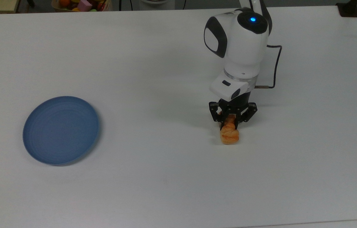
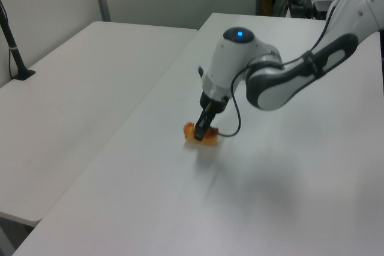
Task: Put the bread on the table
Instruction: 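Carry the bread roll away from the plate and lower it to the table, then open the gripper to release the bread roll and raise it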
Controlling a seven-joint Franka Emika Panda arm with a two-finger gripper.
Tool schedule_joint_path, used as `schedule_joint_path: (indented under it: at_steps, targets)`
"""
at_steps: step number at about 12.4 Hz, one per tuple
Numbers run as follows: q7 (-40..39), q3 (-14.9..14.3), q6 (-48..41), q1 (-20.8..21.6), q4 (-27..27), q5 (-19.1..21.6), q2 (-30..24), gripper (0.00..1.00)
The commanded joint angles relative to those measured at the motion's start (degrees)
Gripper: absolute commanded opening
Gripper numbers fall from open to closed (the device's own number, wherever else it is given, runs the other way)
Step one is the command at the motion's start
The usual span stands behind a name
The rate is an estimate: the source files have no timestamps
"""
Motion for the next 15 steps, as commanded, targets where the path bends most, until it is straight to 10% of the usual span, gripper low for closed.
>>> schedule_joint_path:
  at_steps: [1, 4, 15]
  targets:
    - [6.1, -0.8, 3.5, 1.0, 1.1, -1.1, 1.9, 0.46]
    - [6.7, -0.8, 3.8, 0.9, 1.0, -1.2, 2.1, 1.00]
    - [-6.1, -0.8, -17.9, -3.9, -5.3, -1.5, -18.8, 1.00]
